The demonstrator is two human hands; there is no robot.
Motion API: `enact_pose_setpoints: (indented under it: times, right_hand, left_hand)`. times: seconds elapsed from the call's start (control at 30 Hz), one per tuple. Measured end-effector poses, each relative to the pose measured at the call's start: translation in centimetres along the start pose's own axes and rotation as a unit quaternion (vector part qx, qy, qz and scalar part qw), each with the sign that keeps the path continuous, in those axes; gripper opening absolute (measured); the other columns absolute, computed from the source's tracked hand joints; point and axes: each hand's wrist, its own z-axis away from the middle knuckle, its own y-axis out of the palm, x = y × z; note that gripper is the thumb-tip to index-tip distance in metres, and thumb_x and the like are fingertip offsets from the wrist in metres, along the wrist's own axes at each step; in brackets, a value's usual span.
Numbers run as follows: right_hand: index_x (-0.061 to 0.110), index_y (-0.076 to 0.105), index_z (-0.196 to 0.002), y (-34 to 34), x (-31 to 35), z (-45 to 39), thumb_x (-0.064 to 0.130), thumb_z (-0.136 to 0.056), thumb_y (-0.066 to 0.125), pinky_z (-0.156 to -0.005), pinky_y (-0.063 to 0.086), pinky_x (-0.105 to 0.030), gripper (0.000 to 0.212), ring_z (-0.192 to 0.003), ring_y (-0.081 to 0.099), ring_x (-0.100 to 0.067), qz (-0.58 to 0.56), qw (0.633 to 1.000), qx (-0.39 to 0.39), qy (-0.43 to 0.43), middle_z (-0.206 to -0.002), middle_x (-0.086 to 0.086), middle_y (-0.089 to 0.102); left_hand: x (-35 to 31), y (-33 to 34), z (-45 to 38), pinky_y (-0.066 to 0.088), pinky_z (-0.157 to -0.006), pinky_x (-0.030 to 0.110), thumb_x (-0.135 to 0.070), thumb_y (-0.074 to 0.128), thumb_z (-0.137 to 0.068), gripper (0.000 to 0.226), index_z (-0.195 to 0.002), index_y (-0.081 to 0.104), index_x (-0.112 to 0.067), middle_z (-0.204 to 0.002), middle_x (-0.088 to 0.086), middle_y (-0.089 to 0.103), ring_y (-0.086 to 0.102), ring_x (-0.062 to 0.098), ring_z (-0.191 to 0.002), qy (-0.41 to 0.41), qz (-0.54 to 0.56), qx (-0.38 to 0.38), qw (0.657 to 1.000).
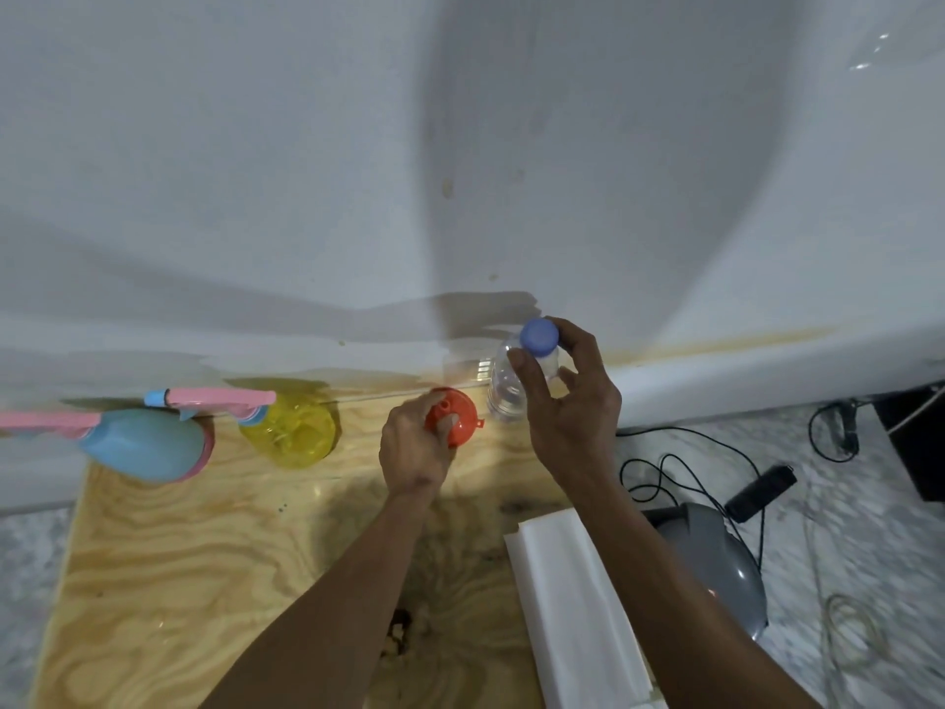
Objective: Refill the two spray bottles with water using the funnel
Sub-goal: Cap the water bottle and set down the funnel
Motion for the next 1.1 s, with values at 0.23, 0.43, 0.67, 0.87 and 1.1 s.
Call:
enact_pose_setpoints:
  times: [0.23,0.43,0.67,0.87,1.1]
  right_hand:
    - [0.036,0.056,-0.125,-0.2,0.2,-0.1,0.037,-0.088,0.074,-0.098,0.051,-0.045,0.042,-0.111,0.061,-0.008,0.013,1.000,0.010,-0.003,-0.121,0.021,0.065]
    - [0.036,0.051,-0.135,-1.0,0.9,0.7,0.043,-0.082,0.078,-0.100,0.050,-0.047,0.059,-0.122,0.057,-0.011,0.023,0.999,0.030,0.003,-0.132,0.015,0.063]
    - [0.025,0.048,-0.142,-3.1,1.3,4.2,0.035,-0.084,0.078,-0.099,0.051,-0.045,0.066,-0.119,0.057,-0.009,0.022,1.000,0.013,0.013,-0.135,0.008,0.060]
    - [0.023,0.056,-0.130,-5.0,0.8,9.7,0.020,-0.088,0.074,-0.081,0.052,-0.019,0.046,-0.107,0.060,-0.010,-0.012,0.999,0.041,0.028,-0.116,0.009,0.065]
    - [0.025,0.063,-0.120,-7.2,-2.0,17.2,0.015,-0.090,0.071,-0.078,0.055,-0.028,0.033,-0.099,0.062,-0.003,0.019,0.995,0.085,0.038,-0.106,0.009,0.067]
  left_hand:
    - [0.1,-0.7,0.0,0.043,-0.088,0.023,-0.020,0.079,-0.082,0.045,-0.124,0.069,-0.028,-0.122,0.003,0.071,0.064,0.025,-0.113,0.000,0.013,0.035,0.999]
    - [-0.4,-2.9,1.9,0.040,-0.087,0.019,-0.015,0.080,-0.080,0.048,-0.126,0.067,-0.021,-0.119,0.007,0.072,0.065,0.025,-0.112,0.015,0.034,0.032,0.999]
    - [-0.1,-6.6,7.0,0.055,-0.092,0.035,-0.017,0.079,-0.079,0.042,-0.120,0.069,-0.017,-0.110,0.004,0.071,0.065,0.023,-0.104,-0.013,0.099,0.014,0.995]
    - [2.4,-8.6,12.2,0.055,-0.090,0.032,-0.017,0.076,-0.087,0.040,-0.126,0.066,-0.014,-0.119,-0.002,0.070,0.064,0.013,-0.111,0.006,0.071,-0.031,0.997]
    - [4.6,-8.7,19.2,0.045,-0.082,0.006,-0.010,0.071,-0.090,0.029,-0.117,0.069,-0.021,-0.115,-0.010,0.066,0.057,-0.006,-0.104,0.072,0.074,-0.047,0.994]
